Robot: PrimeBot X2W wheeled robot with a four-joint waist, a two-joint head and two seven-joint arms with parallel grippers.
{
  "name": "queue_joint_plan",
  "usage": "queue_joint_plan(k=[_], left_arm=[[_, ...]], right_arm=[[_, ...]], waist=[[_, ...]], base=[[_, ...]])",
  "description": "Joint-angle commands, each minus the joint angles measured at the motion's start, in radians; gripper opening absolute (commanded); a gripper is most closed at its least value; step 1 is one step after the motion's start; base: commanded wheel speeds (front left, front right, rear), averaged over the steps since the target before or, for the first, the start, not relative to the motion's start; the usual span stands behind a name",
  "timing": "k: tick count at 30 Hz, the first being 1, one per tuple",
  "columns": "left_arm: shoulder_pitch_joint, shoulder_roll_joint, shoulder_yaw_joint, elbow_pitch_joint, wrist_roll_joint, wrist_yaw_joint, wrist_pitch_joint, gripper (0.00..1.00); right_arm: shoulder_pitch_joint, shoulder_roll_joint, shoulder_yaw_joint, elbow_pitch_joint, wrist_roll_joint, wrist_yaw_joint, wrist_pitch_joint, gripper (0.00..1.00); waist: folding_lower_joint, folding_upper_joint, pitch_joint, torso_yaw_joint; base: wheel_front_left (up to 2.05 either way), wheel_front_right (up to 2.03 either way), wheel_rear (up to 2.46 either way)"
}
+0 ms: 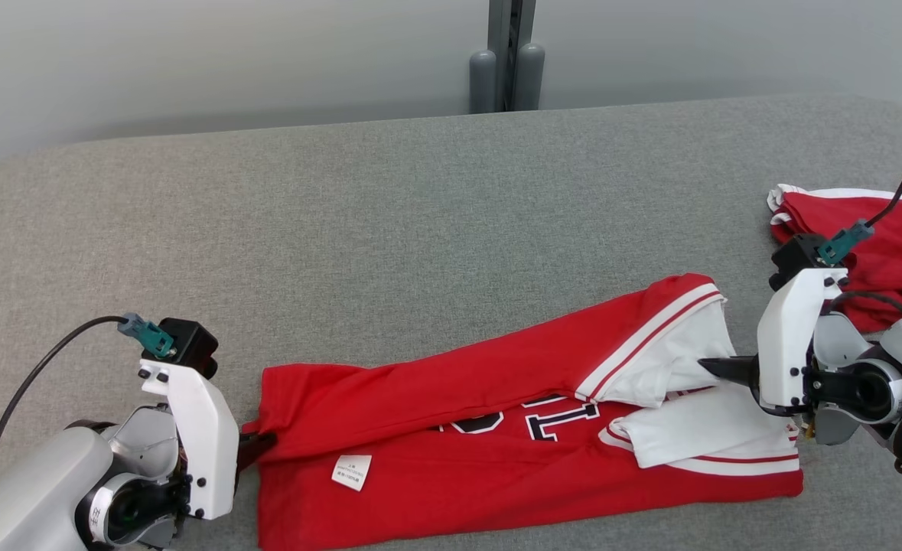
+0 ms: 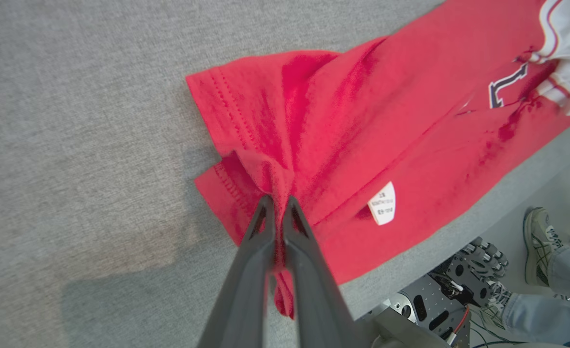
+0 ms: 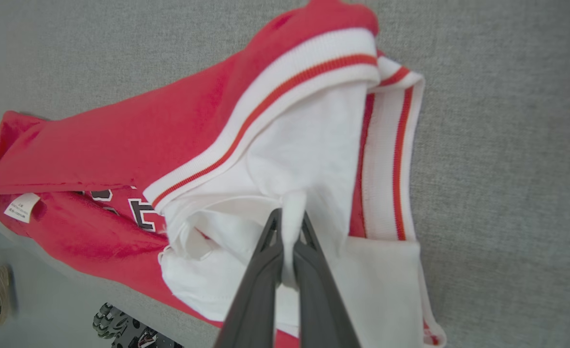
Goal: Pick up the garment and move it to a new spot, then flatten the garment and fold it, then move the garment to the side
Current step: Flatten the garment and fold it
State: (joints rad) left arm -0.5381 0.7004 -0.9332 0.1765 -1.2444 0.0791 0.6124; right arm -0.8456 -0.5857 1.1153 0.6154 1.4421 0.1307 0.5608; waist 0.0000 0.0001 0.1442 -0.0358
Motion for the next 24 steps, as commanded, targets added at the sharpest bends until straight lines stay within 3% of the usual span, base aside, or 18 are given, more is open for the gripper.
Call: queue_joint_plan(k=[1, 2, 13, 17, 24], left_arm=[[0.013, -0.001, 0.002, 0.001, -0.004, -0.007, -0.006, 1.00], [0.016, -0.001, 0.000, 0.001, -0.004, -0.008, -0.006, 1.00], [0.040, 0.021, 0.034, -0.017, 0.025, 0.019, -0.100, 1.00], [0.048, 0.038, 0.093, -0.053, 0.054, 0.054, -0.229, 1.00], [0.110, 0.050, 0.189, -0.133, 0.109, 0.138, -0.474, 1.00]], right_arm=[[0.017, -0.004, -0.004, 0.003, 0.005, 0.000, 0.005, 0.59], [0.022, -0.004, -0.004, 0.006, 0.008, 0.000, 0.010, 1.00], [0.058, -0.027, -0.043, -0.017, 0.023, 0.000, -0.015, 1.00], [0.070, -0.066, -0.107, -0.077, 0.010, 0.000, -0.146, 1.00], [0.139, -0.126, -0.222, -0.167, -0.059, 0.000, -0.472, 1.00]], waist=[[0.0000, -0.0001, -0.002, 0.001], [0.0000, -0.0001, -0.004, 0.001], [0.0000, -0.0001, -0.040, 0.005], [0.0000, -0.0001, -0.054, 0.013], [0.0000, -0.0001, -0.080, 0.027]], base=[[0.00, 0.00, 0.00], [0.00, 0.00, 0.00], [0.00, 0.00, 0.00], [0.00, 0.00, 0.00], [0.00, 0.00, 0.00]])
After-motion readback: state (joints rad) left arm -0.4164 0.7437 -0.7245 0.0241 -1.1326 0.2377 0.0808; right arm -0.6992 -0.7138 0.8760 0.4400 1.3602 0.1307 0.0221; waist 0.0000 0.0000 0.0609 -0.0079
